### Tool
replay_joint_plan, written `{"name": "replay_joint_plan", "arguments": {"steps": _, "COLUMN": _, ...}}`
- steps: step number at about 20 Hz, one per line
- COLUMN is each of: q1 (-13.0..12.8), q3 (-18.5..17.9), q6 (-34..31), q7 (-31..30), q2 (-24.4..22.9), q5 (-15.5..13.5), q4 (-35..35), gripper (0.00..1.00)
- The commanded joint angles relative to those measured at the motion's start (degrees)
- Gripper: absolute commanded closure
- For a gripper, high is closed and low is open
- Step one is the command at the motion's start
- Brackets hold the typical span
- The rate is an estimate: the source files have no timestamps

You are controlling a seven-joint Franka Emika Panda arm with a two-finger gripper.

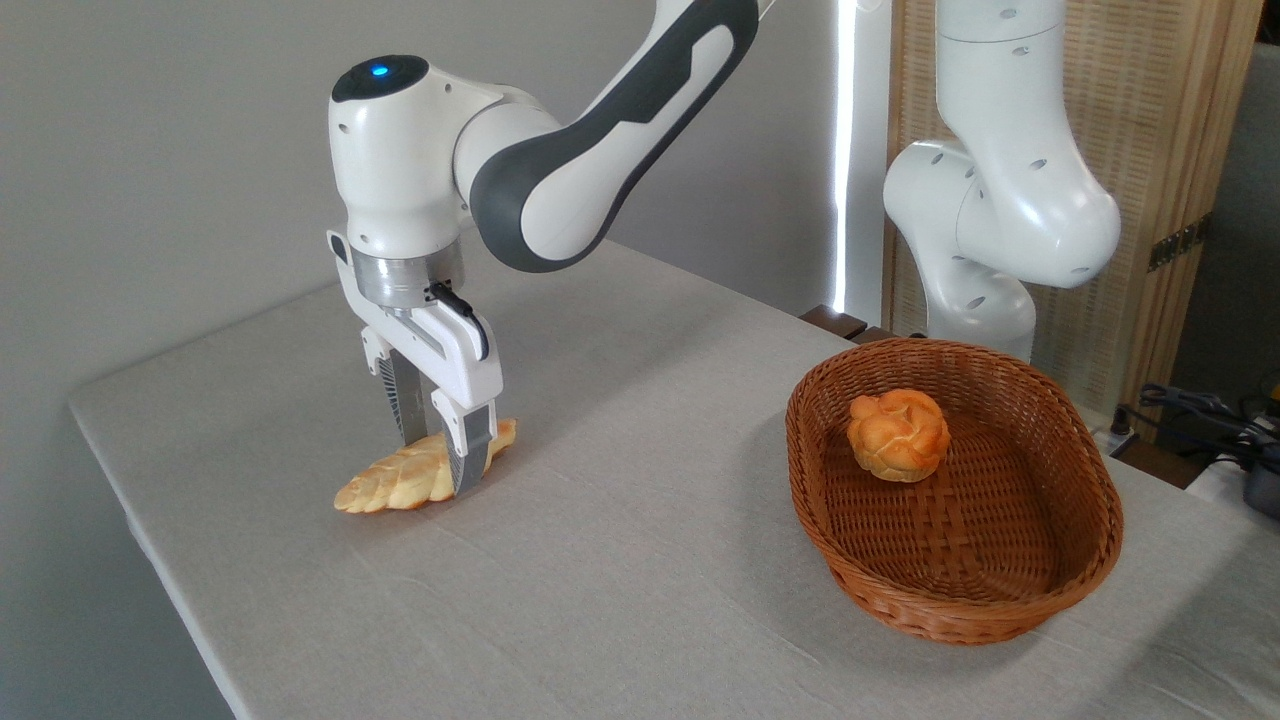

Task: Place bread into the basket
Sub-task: 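Close the gripper around the middle of the bread roll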

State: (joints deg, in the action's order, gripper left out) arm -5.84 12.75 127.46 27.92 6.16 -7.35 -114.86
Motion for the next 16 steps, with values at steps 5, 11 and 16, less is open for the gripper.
{"name": "replay_joint_plan", "arguments": {"steps": 5, "q1": 0.1, "q3": 0.2, "q6": 0.8, "q7": 0.6, "q2": 0.4, "q5": 1.5, "q4": 0.2, "gripper": 0.76}}
{"name": "replay_joint_plan", "arguments": {"steps": 11, "q1": 0.1, "q3": 0.2, "q6": 0.8, "q7": 0.6, "q2": 0.5, "q5": 1.5, "q4": 0.2, "gripper": 0.77}}
{"name": "replay_joint_plan", "arguments": {"steps": 16, "q1": 0.1, "q3": 0.2, "q6": 0.7, "q7": 0.6, "q2": 0.5, "q5": 1.5, "q4": 0.2, "gripper": 0.79}}
